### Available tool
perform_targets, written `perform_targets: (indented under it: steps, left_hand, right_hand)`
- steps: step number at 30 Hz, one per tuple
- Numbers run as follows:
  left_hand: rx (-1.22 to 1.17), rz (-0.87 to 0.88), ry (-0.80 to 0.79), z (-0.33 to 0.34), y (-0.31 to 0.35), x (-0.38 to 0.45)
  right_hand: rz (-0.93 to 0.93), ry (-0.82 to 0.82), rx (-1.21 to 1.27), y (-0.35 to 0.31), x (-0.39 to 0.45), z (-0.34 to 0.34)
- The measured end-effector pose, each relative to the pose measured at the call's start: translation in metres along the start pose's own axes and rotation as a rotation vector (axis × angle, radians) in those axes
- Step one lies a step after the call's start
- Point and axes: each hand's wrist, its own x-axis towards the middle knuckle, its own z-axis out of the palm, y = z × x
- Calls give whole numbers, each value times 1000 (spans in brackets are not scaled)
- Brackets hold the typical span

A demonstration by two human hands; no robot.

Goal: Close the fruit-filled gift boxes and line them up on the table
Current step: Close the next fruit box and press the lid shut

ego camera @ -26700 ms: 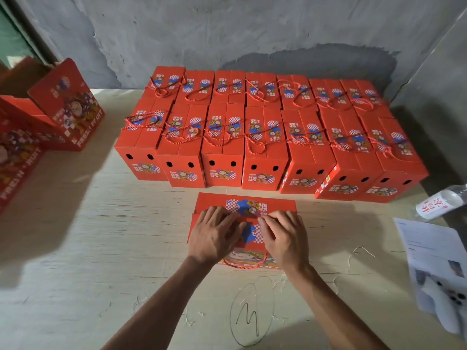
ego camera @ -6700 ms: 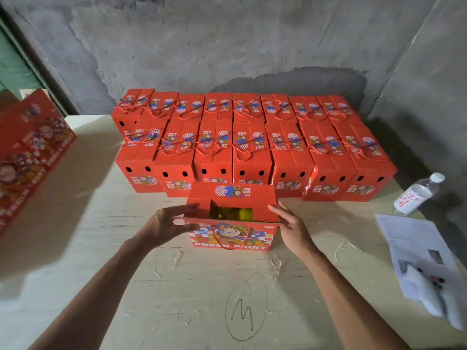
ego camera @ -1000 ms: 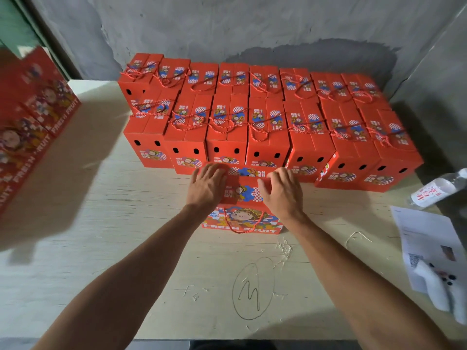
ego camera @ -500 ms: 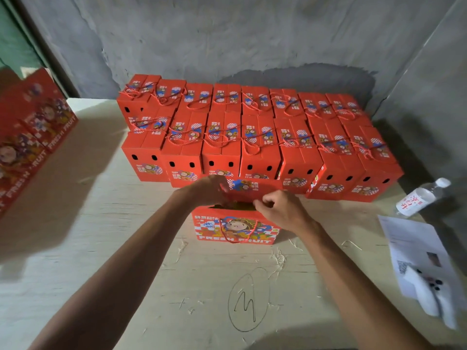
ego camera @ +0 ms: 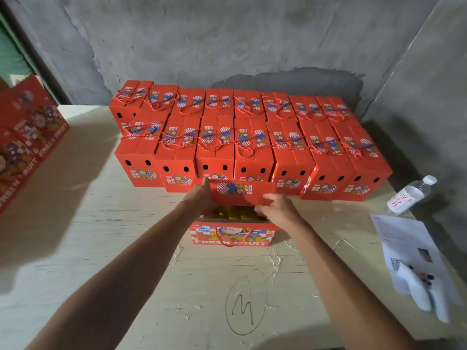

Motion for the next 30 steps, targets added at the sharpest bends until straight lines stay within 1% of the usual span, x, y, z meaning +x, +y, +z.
perform_targets:
  steps: [3,5,7,9,12,14,15,18,19,21,22,25,27,29,30]
  left_hand:
    - [282,9,95,8,5,6]
    - [352,26,164,15,7,11]
    - [358,82,229,17,5,12]
    - [302,161,280,14,-3,9]
    - [189,208,316,13,-13,4]
    - [215,231,327,14,-16,2]
    - [236,247,340,15,-16,2]
    - [327,286,369,12,-14,1]
    - [319,287,362,10,-12,1]
    - [214,260,324,4,-8,0]
    - [200,247,311,2,-5,0]
    - [311,247,322,-7,0,2]
    - [331,253,323,-21,4,6]
    - [233,230,322,-39,8,13]
    - [162,211,314,-48,8,17]
  right_hand:
    - [-30,-15,-44,2,2,3]
    - [-59,-2,-153,5,0,4]
    - [-100,53,-274,9,-2,6]
    - [-159,129,-322,13,-6,10]
    - [-257,238,-335,20,-10,16]
    - [-304,282,-332,23,-12,17]
    - [-315,276,-329,25,-12,18]
    - [-329,229,-303,30,-16,18]
    - [-335,236,-295,31,-18,18]
    - [-331,281,-248,30,-20,17]
    - [-314,300,-208,28,-21,15]
    - [-248,354,-99,22,-20,6]
    - [-187,360,22,20,-16,-4]
    - [-139,310,135,18,-14,-13]
    - [-130,273,152,17,-13,-16]
